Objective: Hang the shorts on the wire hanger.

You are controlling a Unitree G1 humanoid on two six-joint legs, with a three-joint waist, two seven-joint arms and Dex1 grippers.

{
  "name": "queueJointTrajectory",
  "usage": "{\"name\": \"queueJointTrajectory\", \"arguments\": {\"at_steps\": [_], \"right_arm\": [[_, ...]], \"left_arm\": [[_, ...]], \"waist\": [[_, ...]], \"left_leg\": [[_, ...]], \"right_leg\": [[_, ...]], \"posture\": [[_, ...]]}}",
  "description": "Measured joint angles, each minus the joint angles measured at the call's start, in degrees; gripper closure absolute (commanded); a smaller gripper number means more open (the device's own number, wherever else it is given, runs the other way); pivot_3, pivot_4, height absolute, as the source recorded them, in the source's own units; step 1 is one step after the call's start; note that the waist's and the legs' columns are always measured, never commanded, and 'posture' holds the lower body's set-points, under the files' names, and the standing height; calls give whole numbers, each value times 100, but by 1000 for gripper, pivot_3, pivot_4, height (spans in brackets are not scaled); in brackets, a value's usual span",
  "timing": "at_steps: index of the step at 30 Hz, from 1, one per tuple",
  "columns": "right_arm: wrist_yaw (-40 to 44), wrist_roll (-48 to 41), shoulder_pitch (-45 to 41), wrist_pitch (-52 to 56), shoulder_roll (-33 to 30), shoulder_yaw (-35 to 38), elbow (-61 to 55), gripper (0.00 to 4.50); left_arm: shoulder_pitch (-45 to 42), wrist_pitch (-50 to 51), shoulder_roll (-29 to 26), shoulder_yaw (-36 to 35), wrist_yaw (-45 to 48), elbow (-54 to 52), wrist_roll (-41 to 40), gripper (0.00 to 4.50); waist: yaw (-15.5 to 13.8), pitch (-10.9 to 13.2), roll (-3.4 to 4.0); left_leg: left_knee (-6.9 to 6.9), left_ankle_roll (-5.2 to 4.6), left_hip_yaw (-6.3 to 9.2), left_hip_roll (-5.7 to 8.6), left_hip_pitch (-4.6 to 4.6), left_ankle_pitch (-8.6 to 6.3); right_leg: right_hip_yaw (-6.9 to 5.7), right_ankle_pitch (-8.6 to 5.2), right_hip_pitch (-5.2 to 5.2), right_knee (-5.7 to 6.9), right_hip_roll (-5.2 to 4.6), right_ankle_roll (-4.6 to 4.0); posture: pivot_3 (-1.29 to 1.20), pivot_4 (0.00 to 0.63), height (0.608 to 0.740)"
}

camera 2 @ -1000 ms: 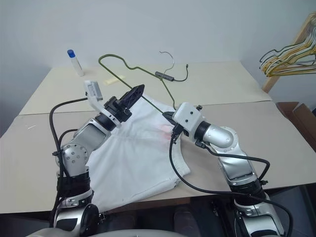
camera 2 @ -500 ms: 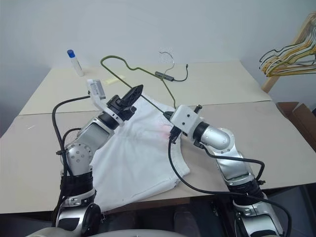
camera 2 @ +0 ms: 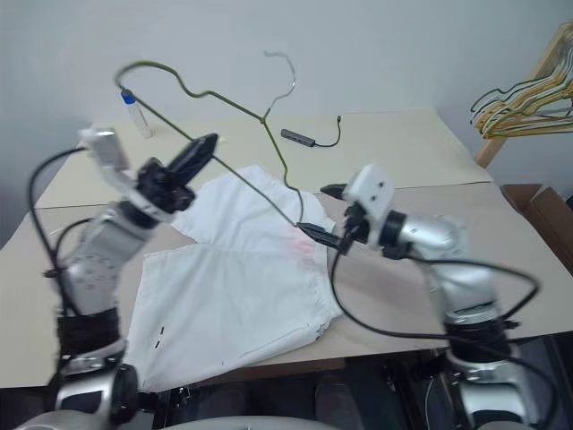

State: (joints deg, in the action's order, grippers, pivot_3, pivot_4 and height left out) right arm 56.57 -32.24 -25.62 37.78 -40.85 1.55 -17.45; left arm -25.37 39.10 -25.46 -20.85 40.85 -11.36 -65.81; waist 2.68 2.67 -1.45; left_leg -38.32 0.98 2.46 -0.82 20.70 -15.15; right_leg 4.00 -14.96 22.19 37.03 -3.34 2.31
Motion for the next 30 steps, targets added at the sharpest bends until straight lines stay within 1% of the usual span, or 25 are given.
{"name": "queueJointTrajectory", "arguments": {"at_steps": [2, 3, 4, 7, 9, 13, 17, 28, 30], "right_arm": [[637, -572, -255, 533, -326, 97, 152, 53], [984, -924, -561, 1027, -424, 12, 411, 53], [1164, -1173, -793, 1422, -430, -62, 657, 53], [1453, -1693, -1337, 2387, -231, -218, 1326, 53], [1505, -1811, -1475, 2630, -12, -368, 1465, 53], [1360, -1823, -1665, 2867, 388, -602, 1620, 53], [1290, -1849, -1786, 2876, 649, -677, 1531, 53], [1005, -1860, -1890, 2935, 855, -733, 1357, 53], [952, -1861, -1890, 2968, 905, -751, 1321, 417]], "left_arm": [[-64, 140, -310, -340, 542, 249, -405, 4500], [-147, 263, -513, -461, 896, 439, -634, 4500], [-214, 339, -643, -518, 1156, 550, -761, 4500], [-461, 442, -877, -536, 1742, 770, -878, 4500], [-551, 551, -889, -527, 1903, 894, -975, 4500], [-557, 614, -867, -404, 2129, 894, -992, 4500], [-554, 584, -755, -360, 2133, 855, -951, 4500], [-544, 474, -626, -289, 2162, 776, -788, 4500], [-545, 463, -581, -259, 2174, 768, -748, 4500]], "waist": [[12, 0, 0], [33, 1, -2], [61, 0, -2], [96, 0, -3], [104, 0, -3], [118, 0, -3], [107, 0, -3], [103, 1, -2], [102, 0, -2]], "left_leg": [[0, -2, -1, -3, -5, -1], [-1, -2, -3, -4, -7, -1], [-2, -2, -3, -4, -13, 0], [1, -2, -2, -3, -22, 0], [2, -2, 0, -4, -9, 0], [-6, -1, 8, -2, 34, 0], [-9, -1, 15, -2, 35, 0], [-9, 0, 15, -2, 35, 0], [-9, 0, 15, -2, 34, 0]], "right_leg": [[-2, -3, -5, 0, 3, 0], [-1, -5, -7, -2, 4, 4], [-1, -12, -12, -2, 5, 15], [-1, -15, -21, -2, 5, 16], [-1, -14, -8, -2, 5, 12], [-3, -5, 26, 2, 0, 4], [-8, -4, 27, 6, 0, 4], [-9, -4, 27, 7, 1, 3], [-9, -4, 27, 8, 1, 3]], "posture": [[-35, 0, 740], [-33, 0, 740], [-29, 0, 740], [-24, 0, 740], [-19, 0, 740], [-13, 0, 740], [-6, 0, 740], [-9, 0, 740], [-11, 0, 740]]}}
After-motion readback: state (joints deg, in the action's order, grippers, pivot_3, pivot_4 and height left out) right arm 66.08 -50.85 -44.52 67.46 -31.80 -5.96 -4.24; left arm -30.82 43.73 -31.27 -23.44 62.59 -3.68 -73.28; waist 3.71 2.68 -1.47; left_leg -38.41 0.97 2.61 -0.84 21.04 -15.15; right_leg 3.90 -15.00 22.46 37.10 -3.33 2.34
